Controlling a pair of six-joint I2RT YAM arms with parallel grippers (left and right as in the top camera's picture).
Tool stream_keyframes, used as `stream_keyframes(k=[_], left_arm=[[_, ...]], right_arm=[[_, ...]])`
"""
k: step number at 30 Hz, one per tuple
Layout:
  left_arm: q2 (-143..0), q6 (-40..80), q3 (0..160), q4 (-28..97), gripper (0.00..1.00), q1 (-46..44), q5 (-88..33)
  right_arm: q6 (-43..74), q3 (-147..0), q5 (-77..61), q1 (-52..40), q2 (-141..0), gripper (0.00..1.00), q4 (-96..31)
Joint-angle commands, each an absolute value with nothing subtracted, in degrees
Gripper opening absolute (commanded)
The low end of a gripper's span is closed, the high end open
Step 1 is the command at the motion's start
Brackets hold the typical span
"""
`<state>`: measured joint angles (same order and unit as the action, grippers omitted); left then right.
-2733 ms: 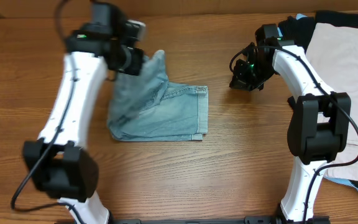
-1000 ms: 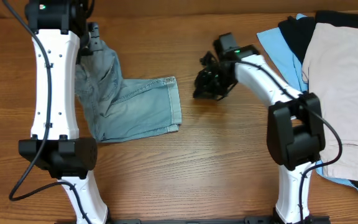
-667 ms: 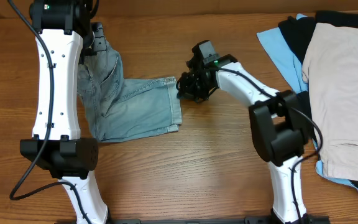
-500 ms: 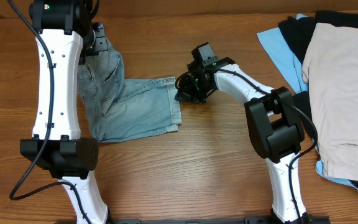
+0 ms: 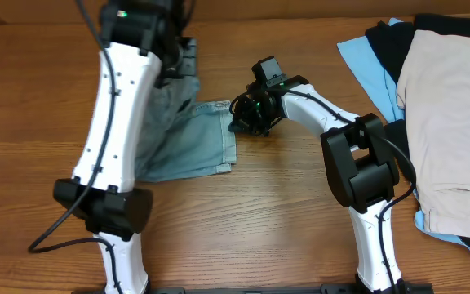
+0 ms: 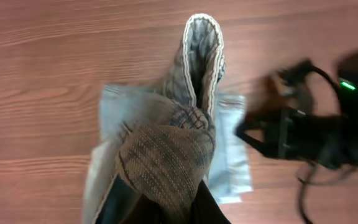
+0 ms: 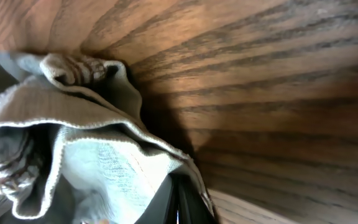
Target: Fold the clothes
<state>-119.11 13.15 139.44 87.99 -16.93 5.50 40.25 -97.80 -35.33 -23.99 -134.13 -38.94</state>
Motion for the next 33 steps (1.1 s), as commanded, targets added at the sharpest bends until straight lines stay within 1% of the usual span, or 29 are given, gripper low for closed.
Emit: stream_keyframes(k=[1,5,6,10,13,14,15,16,17,18,20,21,22,23,24,27,29,31,33], left_arm=[[-120.7,14.4,141.4,89.4,0.04,-20.7,5.3],[-125.5,16.2,141.4,91.8,0.04,-21.8,5.3],[-128.9,17.4,141.4,92.6,0.04,-21.8,4.8],[-134.6,17.4,141.4,93.4,0.04,-21.8,3.9],[-137.8,17.4,141.4,93.4,0.04,-21.8,-0.3],[-138.5,17.4,141.4,93.4,0.09,-21.8,-1.1],[-139.0,17.3,141.4,93.4,0.18,-21.8,-1.4],[-139.3,16.7,141.4,93.5,0.66,-21.8,-1.3],[-139.3,16.5,141.4,93.5,0.92,-21.8,-1.1],[-139.3,16.2,141.4,93.3,1.00,-21.8,-1.0],[-139.3,15.3,141.4,92.9,1.00,-21.6,-1.0],[-139.2,14.9,141.6,92.7,1.00,-21.4,-0.9],[-139.0,14.5,142.2,92.7,1.00,-21.2,-0.8],[-138.9,13.6,143.5,93.1,1.00,-20.9,-0.6],[-138.8,12.8,144.8,93.6,1.00,-20.7,-0.2],[-138.8,12.4,153.4,96.8,1.00,-19.7,6.3],[-137.6,10.4,158.6,96.8,1.00,-18.4,6.4],[-136.0,8.3,162.3,96.8,1.00,-17.2,5.5],[-133.9,1.8,164.8,96.8,1.00,-16.4,1.3]], right_arm=[[40.6,-97.8,-35.7,-24.4,-136.7,0.04,-39.0],[40.5,-97.8,-35.7,-24.4,-136.7,0.04,-39.0],[40.5,-97.8,-36.1,-24.4,-136.7,0.04,-39.0],[40.5,-97.8,-36.2,-24.2,-136.7,0.04,-38.6],[40.4,-98.2,-38.4,-23.2,-136.7,0.04,-37.8],[39.9,-99.0,-39.1,-22.2,-136.5,0.05,-38.8],[39.1,-100.1,-39.1,-20.9,-136.0,0.09,-40.7],[37.2,-101.8,-39.1,-18.2,-134.4,0.16,-43.9],[36.6,-102.5,-39.1,-16.1,-133.1,0.18,-45.5],[36.2,-103.0,-39.2,-14.1,-131.8,0.22,-46.8],[35.0,-103.2,-39.9,-9.3,-128.1,0.29,-48.4],[33.9,-103.2,-40.5,-7.5,-126.6,0.35,-48.9],[32.5,-103.2,-40.9,-5.5,-124.9,0.43,-49.8],[30.5,-103.2,-41.3,-3.9,-123.4,0.48,-51.0],[29.7,-103.2,-41.3,-3.4,-122.8,0.51,-51.8],[24.9,-103.2,-41.3,-4.2,-122.3,0.56,-56.5],[22.3,-102.9,-40.9,-7.2,-122.3,0.59,-58.1],[22.3,-102.9,-38.9,-10.5,-122.3,0.60,-58.3],[22.9,-102.9,-35.9,-12.6,-122.3,0.61,-57.5]])
